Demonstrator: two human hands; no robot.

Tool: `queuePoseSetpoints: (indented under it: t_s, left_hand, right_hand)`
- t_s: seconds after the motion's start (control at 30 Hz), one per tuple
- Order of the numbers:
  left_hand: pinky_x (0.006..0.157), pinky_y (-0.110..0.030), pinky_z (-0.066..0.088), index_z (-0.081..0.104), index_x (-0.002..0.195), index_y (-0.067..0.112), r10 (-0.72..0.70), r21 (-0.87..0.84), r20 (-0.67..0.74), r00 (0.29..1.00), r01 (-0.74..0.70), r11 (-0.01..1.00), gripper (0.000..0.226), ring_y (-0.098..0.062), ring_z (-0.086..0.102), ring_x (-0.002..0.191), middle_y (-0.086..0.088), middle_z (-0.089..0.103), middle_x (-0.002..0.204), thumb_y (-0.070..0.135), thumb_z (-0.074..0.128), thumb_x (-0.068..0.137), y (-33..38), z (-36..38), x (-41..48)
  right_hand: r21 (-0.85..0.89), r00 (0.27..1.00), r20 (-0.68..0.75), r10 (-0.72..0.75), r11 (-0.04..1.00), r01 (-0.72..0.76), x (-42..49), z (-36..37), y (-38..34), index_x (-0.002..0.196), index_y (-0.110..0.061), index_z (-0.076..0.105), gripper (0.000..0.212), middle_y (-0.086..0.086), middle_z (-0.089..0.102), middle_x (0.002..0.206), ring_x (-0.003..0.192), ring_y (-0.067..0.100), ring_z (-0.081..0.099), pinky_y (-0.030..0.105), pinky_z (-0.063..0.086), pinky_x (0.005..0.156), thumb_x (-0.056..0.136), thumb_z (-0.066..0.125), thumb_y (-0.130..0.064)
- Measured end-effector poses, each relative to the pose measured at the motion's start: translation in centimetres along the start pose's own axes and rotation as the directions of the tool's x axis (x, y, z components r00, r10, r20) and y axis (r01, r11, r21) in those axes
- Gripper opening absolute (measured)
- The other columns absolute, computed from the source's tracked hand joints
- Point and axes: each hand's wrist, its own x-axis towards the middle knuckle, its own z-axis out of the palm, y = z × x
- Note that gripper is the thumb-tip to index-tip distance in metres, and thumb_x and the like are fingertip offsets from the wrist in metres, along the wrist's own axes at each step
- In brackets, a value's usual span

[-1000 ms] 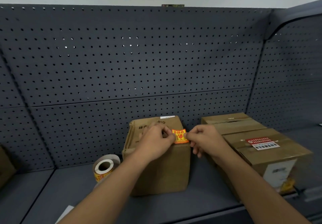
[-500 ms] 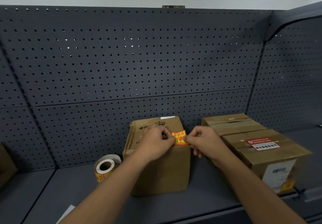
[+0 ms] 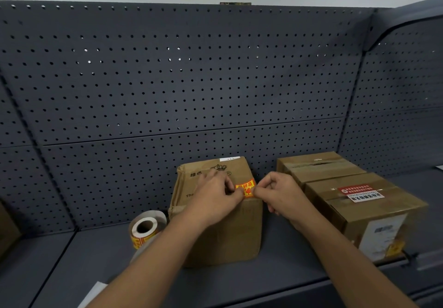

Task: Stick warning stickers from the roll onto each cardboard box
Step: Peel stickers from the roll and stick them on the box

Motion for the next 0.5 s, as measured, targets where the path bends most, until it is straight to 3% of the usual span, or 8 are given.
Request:
queuePoseSetpoints:
  t_s: [0.07,0.37,0.5]
  left_hand:
    - [0.092,-0.033,0.042,0.056,0.095,0.028,0.005,0.006,-0.004,1.0,-0.004,1.0,0.025,-0.014,0.042,0.112,0.013,0.051,0.108,0.052,0.064,0.093,-0.1,0.0,0.1]
    - [0.099,-0.034,0.031,0.058,0.11,0.033,0.015,-0.062,0.084,0.996,-0.01,0.998,0.016,-0.015,0.035,0.128,0.014,0.05,0.121,0.045,0.06,0.1,-0.1,-0.6,0.3]
    - [0.098,-0.032,0.028,0.059,0.112,0.033,0.018,-0.09,0.084,0.996,-0.01,0.996,0.015,-0.013,0.033,0.126,0.012,0.05,0.121,0.042,0.059,0.101,-0.1,-0.5,0.2]
  right_hand:
    - [-0.011,1.0,0.009,0.011,1.0,-0.011,0.0,0.0,0.0,0.095,-0.013,0.064,0.012,-0.003,0.06,0.061,0.043,-0.001,0.052,0.013,0.041,0.043,0.094,0.074,-0.02]
    - [-0.022,0.991,0.103,0.08,0.997,-0.078,0.4,-1.0,-0.7,0.097,-0.013,0.067,0.007,0.002,0.063,0.069,0.048,0.005,0.054,0.019,0.043,0.045,0.098,0.069,-0.019]
    - [-0.049,0.989,0.114,0.089,0.995,-0.084,0.5,-0.9,-0.9,0.097,-0.014,0.067,0.009,0.002,0.061,0.069,0.046,0.005,0.053,0.018,0.041,0.042,0.101,0.065,-0.021]
